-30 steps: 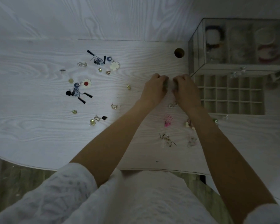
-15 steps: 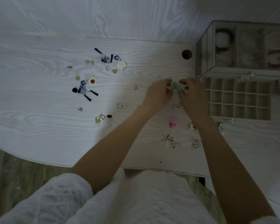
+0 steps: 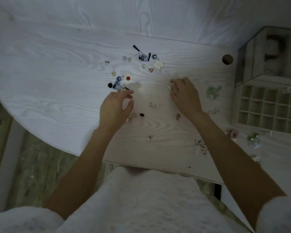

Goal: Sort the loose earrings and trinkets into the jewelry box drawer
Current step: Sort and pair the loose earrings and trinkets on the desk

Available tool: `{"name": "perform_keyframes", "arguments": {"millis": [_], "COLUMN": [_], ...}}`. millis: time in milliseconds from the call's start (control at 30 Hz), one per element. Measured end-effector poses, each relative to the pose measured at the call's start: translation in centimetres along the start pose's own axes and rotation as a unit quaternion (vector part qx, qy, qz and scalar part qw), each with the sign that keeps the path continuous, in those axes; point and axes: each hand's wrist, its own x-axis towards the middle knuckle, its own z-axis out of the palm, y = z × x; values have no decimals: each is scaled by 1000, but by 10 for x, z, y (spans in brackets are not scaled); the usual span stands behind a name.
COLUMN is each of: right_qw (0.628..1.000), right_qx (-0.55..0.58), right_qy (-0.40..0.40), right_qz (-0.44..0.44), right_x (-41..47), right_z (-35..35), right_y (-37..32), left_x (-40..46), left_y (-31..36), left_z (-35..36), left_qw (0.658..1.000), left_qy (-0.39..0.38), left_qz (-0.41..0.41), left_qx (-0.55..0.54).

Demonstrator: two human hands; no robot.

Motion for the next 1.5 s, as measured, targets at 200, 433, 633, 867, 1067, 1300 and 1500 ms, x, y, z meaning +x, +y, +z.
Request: {"name": "perform_keyframes", "arguments": {"millis": [200, 433, 633, 867, 1067, 1300, 1500], "right_qw": [1000, 997, 999, 997, 998, 992, 998], "right_qx": [16, 42, -12, -64, -56, -111, -40], "right_qy": [-2, -35, 31, -5, 16, 22, 50], "right_qz": [-21, -48, -39, -40, -39, -54, -15], "right_x": [-2, -1, 47, 87, 64, 21, -9], "right_z": [20, 17, 9, 15, 21, -4, -21], "right_y": [-15, -33, -47, -37, -29, -26, -11], "left_x": [-26, -1, 49, 76, 93, 108, 105], "left_y": [-32, -39, -47, -45, -33, -6, -8], "left_z": [-1, 0, 10, 19, 17, 13, 15], "left_qw": [995, 977, 999, 989, 986, 956, 967], "left_qy": [-24, 32, -5, -6, -79, -203, -210], "left_qz": [-93, -138, -36, 81, 66, 64, 47], "left_qx": [-7, -162, 11, 125, 129, 202, 134]}}
